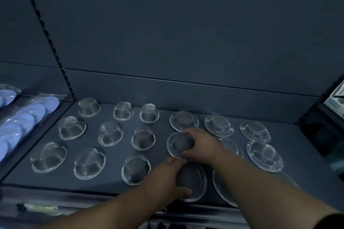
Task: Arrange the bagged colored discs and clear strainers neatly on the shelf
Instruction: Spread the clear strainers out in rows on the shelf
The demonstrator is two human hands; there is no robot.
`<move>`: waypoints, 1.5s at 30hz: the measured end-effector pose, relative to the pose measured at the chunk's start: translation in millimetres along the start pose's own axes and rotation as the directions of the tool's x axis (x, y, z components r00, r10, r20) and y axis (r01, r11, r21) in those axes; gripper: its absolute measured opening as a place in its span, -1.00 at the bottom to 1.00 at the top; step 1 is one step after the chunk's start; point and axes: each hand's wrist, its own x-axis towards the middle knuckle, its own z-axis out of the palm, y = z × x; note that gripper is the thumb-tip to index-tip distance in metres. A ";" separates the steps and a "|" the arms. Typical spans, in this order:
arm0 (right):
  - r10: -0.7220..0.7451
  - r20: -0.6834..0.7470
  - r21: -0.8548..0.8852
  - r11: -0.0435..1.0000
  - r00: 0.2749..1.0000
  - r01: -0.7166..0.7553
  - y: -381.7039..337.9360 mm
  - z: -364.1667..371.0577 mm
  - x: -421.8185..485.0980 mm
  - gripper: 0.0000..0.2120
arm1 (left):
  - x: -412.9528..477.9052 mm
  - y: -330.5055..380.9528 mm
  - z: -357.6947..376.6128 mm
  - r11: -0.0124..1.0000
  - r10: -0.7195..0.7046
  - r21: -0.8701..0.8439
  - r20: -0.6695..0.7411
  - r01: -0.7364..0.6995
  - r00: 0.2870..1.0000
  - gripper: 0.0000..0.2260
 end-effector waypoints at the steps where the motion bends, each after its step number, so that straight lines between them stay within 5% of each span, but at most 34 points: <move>1: -0.002 0.013 -0.002 1.000 1.000 0.002 2.3 -1.8 0.4 -0.30 | -0.1 2.1 -1.5 0.999 -0.004 -0.042 -0.030 0.002 1.000 -0.35; 6: 0.000 -0.093 0.041 0.999 0.996 0.004 11.6 -8.9 8.5 -0.41 | 19.0 -0.5 -8.6 0.979 -0.175 -0.149 -0.284 0.137 0.943 -0.61; 18: -0.028 -0.114 0.123 0.992 0.993 0.042 23.3 -1.6 -0.5 -0.54 | 39.7 21.5 -4.9 0.892 -0.451 -0.106 -0.147 0.439 0.880 -0.51; 24: -0.027 -0.124 0.089 0.995 0.992 0.038 30.1 -20.9 17.4 -0.55 | 74.3 13.2 -26.2 0.881 -0.471 -0.145 -0.185 0.450 0.863 -0.57; 32: -0.033 -0.019 -0.027 0.999 0.999 0.032 30.4 -25.1 40.3 -0.66 | 121.5 -27.4 -23.7 0.768 -0.536 -0.456 -0.072 0.451 0.841 -0.56; 39: -0.028 0.022 0.028 0.999 0.999 0.027 32.5 -18.9 38.5 -0.58 | 119.3 -13.5 -23.4 0.790 -0.523 -0.432 -0.102 0.436 0.846 -0.54; 45: -0.005 -0.127 0.138 0.990 0.992 0.022 25.8 -13.6 -11.8 -0.58 | 69.1 4.5 -15.6 0.904 -0.413 -0.206 -0.200 0.374 0.888 -0.59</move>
